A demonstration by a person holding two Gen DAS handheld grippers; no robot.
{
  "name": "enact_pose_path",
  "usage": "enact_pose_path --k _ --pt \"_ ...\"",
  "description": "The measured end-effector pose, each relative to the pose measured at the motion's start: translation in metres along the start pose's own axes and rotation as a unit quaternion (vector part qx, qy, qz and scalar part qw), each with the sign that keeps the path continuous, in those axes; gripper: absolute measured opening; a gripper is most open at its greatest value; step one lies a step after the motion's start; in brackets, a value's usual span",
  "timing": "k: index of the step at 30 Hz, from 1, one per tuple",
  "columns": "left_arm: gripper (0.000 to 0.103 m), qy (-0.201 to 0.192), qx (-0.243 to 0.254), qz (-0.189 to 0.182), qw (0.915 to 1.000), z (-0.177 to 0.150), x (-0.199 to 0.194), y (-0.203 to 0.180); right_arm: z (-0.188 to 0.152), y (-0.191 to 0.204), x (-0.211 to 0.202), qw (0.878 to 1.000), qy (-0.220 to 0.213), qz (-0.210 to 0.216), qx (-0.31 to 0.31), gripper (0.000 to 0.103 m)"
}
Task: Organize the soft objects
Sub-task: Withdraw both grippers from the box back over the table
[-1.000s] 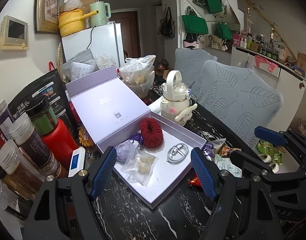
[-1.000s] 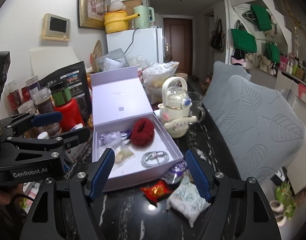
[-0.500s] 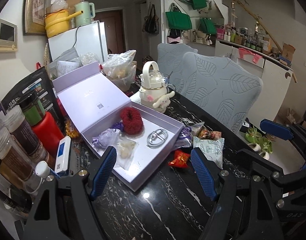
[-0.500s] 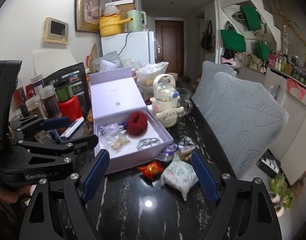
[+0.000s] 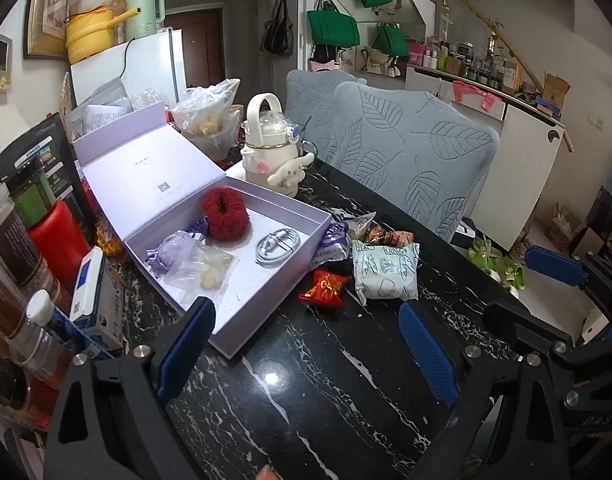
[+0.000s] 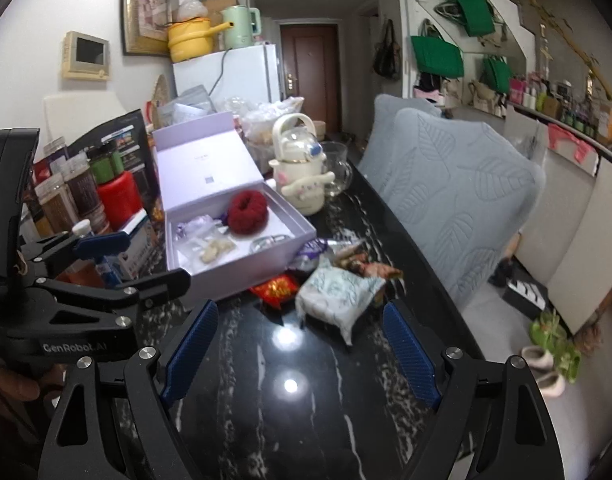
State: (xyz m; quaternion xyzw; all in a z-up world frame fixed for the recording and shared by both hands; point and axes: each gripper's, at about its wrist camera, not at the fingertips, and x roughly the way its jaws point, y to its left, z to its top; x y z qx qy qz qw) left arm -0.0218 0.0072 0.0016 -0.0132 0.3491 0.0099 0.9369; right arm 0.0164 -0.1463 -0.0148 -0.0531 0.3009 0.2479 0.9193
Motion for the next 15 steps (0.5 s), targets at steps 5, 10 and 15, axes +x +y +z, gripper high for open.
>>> enact_pose_path --k 5,10,15 --pt "0.094 -0.004 0.003 -0.008 1.0 -0.006 0.007 0.0 -0.01 -0.007 0.005 1.0 0.011 -0.004 0.008 0.086" --pt "0.094 0.007 0.0 -0.013 0.9999 -0.012 0.018 0.0 -0.021 -0.011 0.014 1.0 0.027 0.003 0.015 0.086" --pt "0.094 0.022 0.006 -0.021 0.9995 -0.017 0.032 -0.003 -0.028 -0.015 0.027 0.999 0.043 0.013 0.02 0.086"
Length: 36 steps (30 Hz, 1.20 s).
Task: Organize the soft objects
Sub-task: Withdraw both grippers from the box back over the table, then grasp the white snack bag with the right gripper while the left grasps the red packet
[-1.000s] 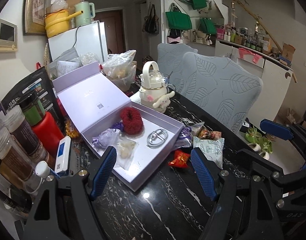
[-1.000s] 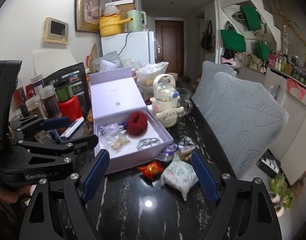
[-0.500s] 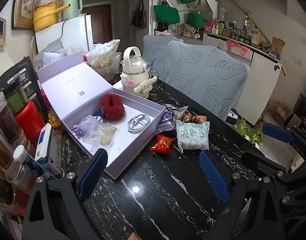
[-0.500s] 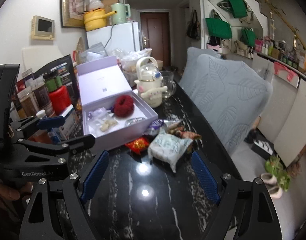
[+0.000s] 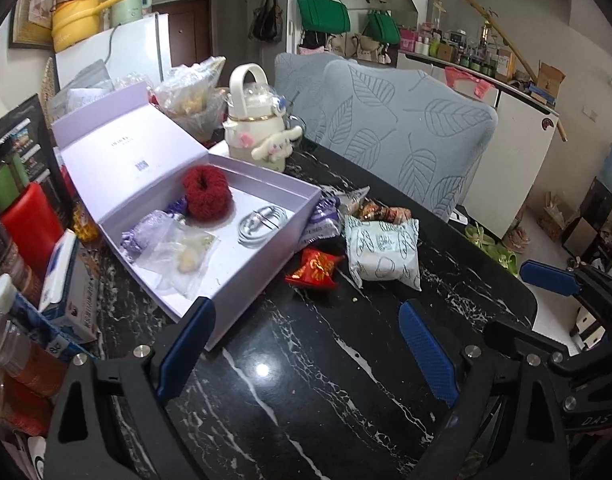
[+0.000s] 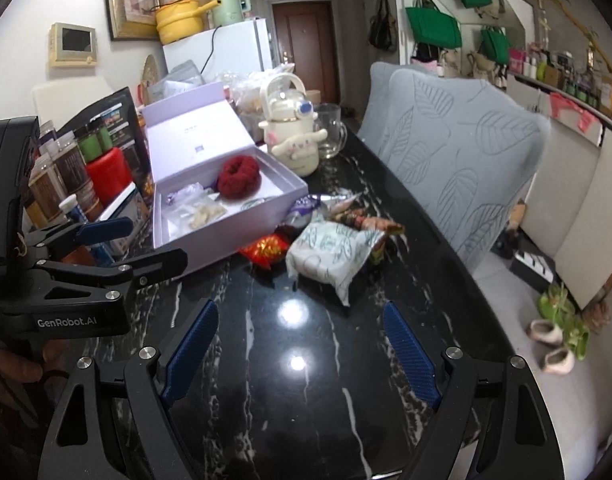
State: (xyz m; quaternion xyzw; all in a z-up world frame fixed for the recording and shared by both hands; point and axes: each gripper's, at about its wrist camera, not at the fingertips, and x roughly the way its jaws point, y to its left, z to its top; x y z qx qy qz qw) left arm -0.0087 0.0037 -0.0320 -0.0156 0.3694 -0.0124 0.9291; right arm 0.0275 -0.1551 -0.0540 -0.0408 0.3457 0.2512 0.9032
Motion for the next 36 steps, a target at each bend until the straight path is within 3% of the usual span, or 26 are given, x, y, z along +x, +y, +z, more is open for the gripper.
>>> enact_pose_path --k 6,10,21,26,29,31,36 --pt "0.094 0.015 -0.003 -0.013 0.9998 -0.002 0.022 -0.004 -0.004 -0.014 0.017 1.0 0.013 0.005 0.016 0.086" --pt "0.094 0.021 -0.006 0.011 0.9997 -0.002 0.038 -0.005 -0.006 -0.027 0.029 0.999 0.02 0.0 0.027 0.086" --pt "0.094 0.042 -0.014 0.021 0.9988 0.005 0.071 0.002 0.0 -0.057 0.077 0.997 0.049 -0.013 0.061 0.086" --pt "0.094 0.022 0.017 0.049 0.9984 0.01 0.068 0.0 0.011 -0.06 0.103 0.994 0.066 0.002 0.09 0.086" --pt "0.094 0.021 0.005 0.042 0.9989 0.013 0.068 0.008 0.02 -0.058 0.121 0.992 0.074 0.007 0.106 0.091" --pt "0.094 0.02 0.0 0.045 0.9988 0.014 0.069 0.014 0.027 -0.055 0.131 0.991 0.075 0.003 0.11 0.103" --pt "0.094 0.023 -0.013 0.057 0.998 0.016 0.073 0.027 0.038 -0.042 0.155 0.991 0.095 -0.033 0.089 0.103"
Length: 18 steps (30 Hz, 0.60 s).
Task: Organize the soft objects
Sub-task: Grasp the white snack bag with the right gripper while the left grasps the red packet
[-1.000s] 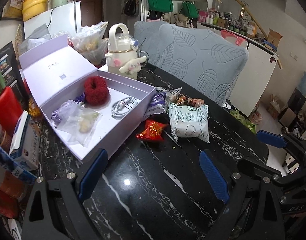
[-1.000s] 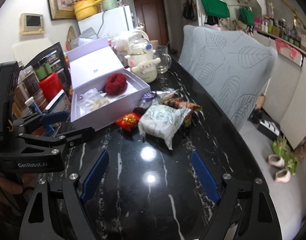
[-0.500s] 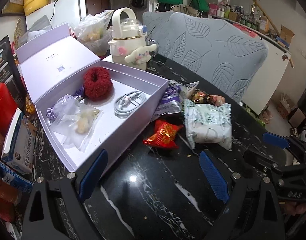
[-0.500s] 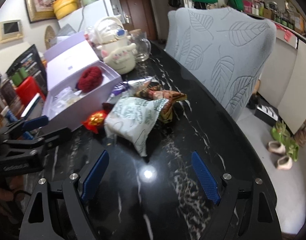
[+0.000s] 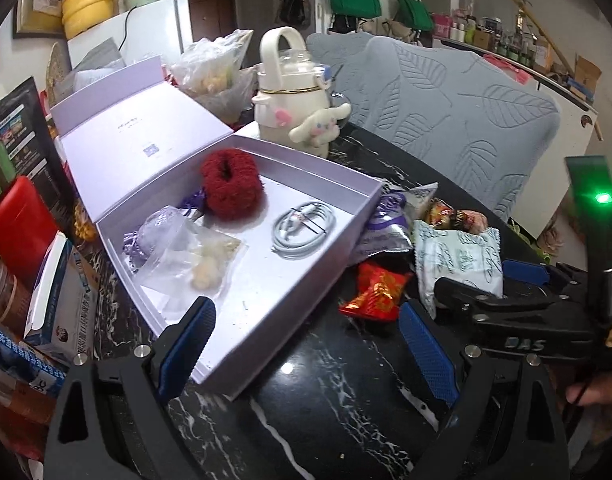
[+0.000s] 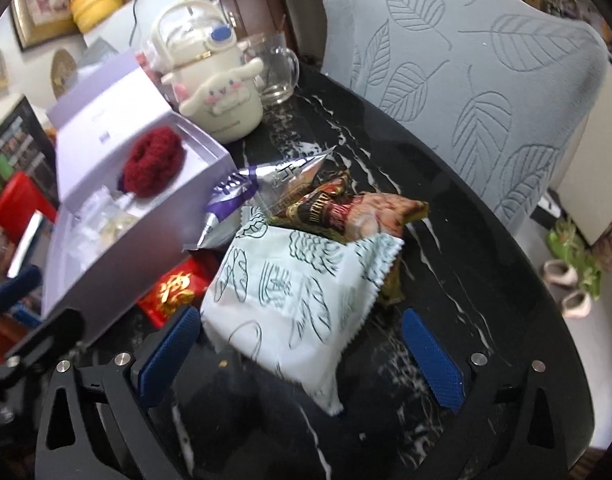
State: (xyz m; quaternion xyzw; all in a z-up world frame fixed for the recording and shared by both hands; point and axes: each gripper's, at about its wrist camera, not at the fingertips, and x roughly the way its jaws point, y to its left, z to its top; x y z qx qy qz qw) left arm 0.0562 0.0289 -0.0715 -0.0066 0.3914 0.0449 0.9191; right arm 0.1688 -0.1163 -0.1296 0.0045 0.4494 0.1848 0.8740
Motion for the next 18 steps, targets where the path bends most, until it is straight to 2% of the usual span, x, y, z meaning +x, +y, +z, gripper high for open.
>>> enact_pose_path --k 4,5,6,7,10,14,18 --pt "0.094 -0.004 -0.01 0.0 0.9999 0.002 0.0 0.006 0.003 -0.002 0.007 1.0 -0.002 0.004 0.017 0.1" --pt "0.094 -0.006 -0.012 0.0 0.9999 0.002 -0.001 0.007 0.003 -0.003 0.009 1.0 0.0 0.012 0.015 0.096" --pt "0.094 -0.007 -0.015 -0.001 0.9999 0.002 -0.001 0.007 0.002 -0.004 0.01 0.999 0.003 0.029 0.014 0.08" --pt "0.094 -0.006 -0.014 -0.002 0.9999 0.003 -0.001 0.006 0.001 -0.004 0.01 0.999 0.009 0.041 0.015 0.072" --pt "0.094 -0.004 -0.012 -0.01 0.9999 0.002 0.0 0.003 -0.002 -0.006 0.005 0.999 0.001 0.038 0.006 0.063" --pt "0.094 -0.004 -0.005 -0.021 0.9998 0.002 0.001 -0.005 -0.011 -0.014 -0.004 0.998 0.009 0.058 0.01 0.062" --pt "0.094 -0.011 0.002 -0.031 0.9995 0.002 0.001 -0.017 -0.022 -0.032 -0.016 0.998 0.014 0.06 0.021 0.062"
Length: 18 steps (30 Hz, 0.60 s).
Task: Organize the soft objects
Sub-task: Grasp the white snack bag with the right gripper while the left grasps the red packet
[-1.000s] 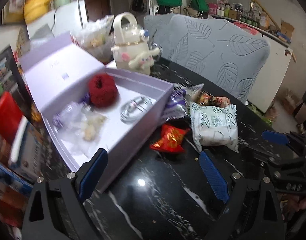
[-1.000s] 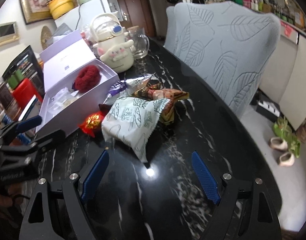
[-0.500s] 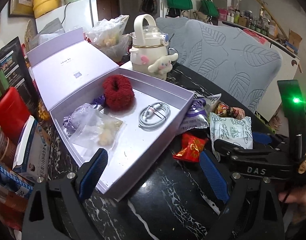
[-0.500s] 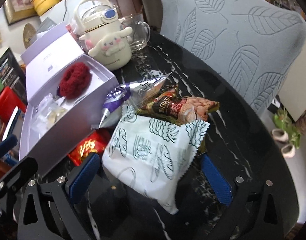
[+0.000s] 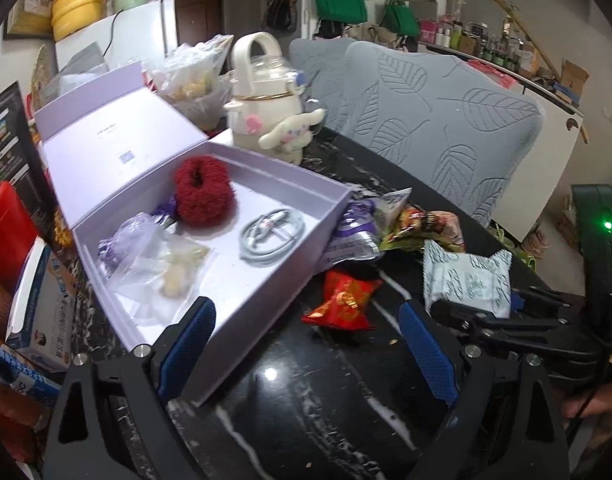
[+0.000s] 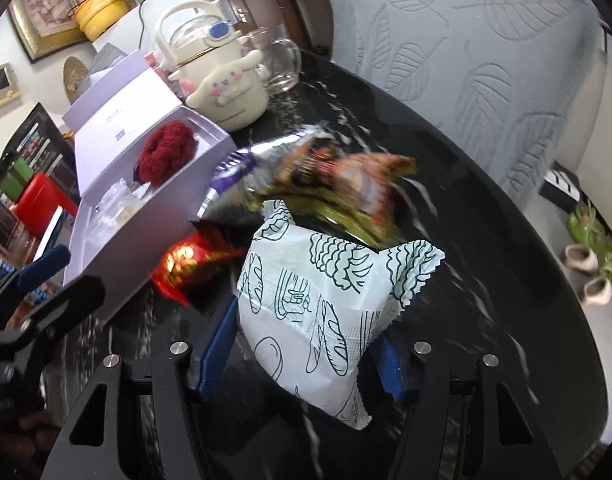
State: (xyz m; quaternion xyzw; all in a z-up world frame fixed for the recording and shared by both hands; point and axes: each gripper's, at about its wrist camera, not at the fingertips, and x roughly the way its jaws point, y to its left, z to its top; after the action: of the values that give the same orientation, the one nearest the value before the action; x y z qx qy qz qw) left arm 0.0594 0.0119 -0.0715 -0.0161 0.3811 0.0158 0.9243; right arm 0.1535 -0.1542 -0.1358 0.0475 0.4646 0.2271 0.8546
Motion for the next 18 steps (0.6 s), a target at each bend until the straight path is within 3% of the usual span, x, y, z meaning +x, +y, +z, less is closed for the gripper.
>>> enact_pose_path --k 5,9,13,16,18 --pt "0.089 -0.003 0.021 -0.027 0.9994 0.0 0.007 -0.023 -0.009 -0.021 -0.016 1.0 0.001 -0.015 0.011 0.062" --pt "0.078 0.015 0.032 -0.038 0.9987 -0.003 0.022 -0.039 -0.011 -0.038 -0.023 0.999 -0.003 -0.02 0.027 0.063" --pt "0.066 0.042 0.013 -0.037 0.9984 -0.003 0.041 -0.037 -0.011 -0.048 -0.026 0.999 -0.005 -0.015 0.033 0.063" --pt "0.051 0.058 -0.002 -0.037 0.9976 -0.001 0.057 -0.03 -0.01 -0.05 -0.024 0.999 -0.005 -0.01 0.033 0.063" --pt "0.048 0.066 -0.002 -0.034 0.9972 0.0 0.064 -0.029 -0.009 -0.052 -0.023 0.999 -0.005 -0.005 0.037 0.063"
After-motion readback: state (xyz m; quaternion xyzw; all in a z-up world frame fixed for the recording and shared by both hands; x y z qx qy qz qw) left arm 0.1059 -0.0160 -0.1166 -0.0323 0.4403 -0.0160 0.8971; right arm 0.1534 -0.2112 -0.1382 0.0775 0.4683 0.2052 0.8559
